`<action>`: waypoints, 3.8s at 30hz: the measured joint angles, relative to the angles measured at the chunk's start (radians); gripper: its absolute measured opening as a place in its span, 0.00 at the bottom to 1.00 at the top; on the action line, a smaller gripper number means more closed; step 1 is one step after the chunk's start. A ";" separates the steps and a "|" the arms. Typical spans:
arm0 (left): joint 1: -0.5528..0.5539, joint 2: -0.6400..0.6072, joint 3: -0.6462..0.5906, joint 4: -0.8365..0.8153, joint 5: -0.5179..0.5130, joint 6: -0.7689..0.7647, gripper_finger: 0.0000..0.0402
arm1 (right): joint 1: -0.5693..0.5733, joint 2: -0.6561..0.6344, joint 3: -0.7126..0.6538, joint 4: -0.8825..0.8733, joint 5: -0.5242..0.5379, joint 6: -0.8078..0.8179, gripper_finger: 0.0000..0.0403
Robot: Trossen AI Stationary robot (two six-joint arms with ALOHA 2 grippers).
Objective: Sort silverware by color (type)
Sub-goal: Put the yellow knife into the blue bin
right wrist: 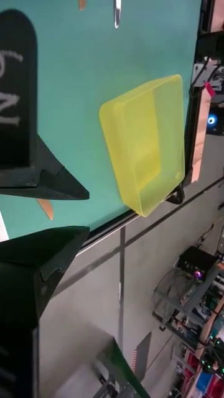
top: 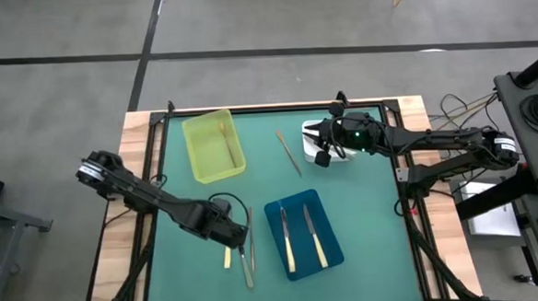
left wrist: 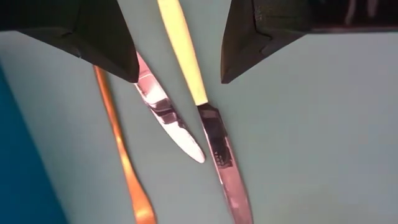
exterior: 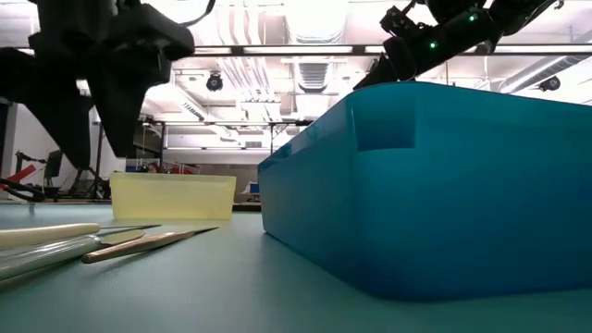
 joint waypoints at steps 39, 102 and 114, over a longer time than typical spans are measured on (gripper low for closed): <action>-0.005 0.213 0.001 0.044 0.009 0.035 0.35 | 0.000 0.000 -0.001 -0.001 0.001 -0.002 0.17; -0.037 0.129 -0.003 -0.035 -0.137 0.066 0.03 | -0.001 0.000 -0.001 0.000 0.001 0.005 0.17; -0.038 0.114 -0.003 -0.120 0.003 0.132 0.03 | -0.001 0.000 -0.001 0.000 0.001 0.003 0.17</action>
